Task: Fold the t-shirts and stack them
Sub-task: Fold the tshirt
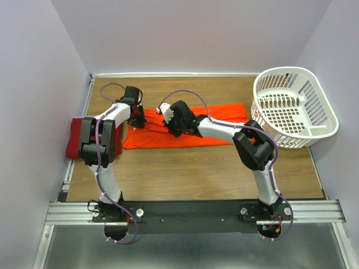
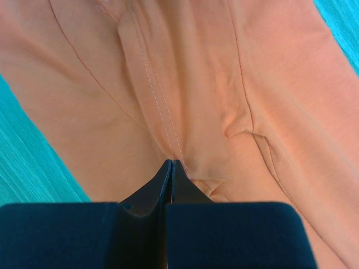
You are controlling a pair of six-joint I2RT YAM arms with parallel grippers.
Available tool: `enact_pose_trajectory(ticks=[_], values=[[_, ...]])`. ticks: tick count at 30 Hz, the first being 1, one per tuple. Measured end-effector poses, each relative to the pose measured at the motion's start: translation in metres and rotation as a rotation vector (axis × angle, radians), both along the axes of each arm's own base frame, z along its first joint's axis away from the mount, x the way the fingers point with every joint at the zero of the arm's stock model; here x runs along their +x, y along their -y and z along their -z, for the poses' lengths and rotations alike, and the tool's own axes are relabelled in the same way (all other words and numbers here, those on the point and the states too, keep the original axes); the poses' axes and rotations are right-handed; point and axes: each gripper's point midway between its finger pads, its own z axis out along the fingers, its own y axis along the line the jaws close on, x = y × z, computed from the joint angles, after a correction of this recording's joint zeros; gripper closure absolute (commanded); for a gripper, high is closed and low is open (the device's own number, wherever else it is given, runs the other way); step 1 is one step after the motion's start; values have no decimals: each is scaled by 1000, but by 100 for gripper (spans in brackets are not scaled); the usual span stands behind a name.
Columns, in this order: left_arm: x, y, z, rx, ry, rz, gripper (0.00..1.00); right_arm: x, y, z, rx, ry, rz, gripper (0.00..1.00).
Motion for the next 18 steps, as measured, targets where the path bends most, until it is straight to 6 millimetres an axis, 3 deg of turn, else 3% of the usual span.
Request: enact_pose_trajectory(ticks=[5,6,7,11,13,18], values=[[0,-3,6,13,-6,-15,88,0,0,0,4,-3,6,73],[1,-4,6,17,-2,-19,84,0,0,0,4,-3,6,70],[2,-5,6,24,0,-28,74,0,0,0,6,-5,10,63],[4,-10,-2,46,22,-51,58,2,3,-2,1,1,32,53],[7,-12,-18,55,59,-65,53,3,11,-6,-9,15,67,53],[5,-15,-77,64,206,-106,53,-3,48,-22,-24,32,192,53]])
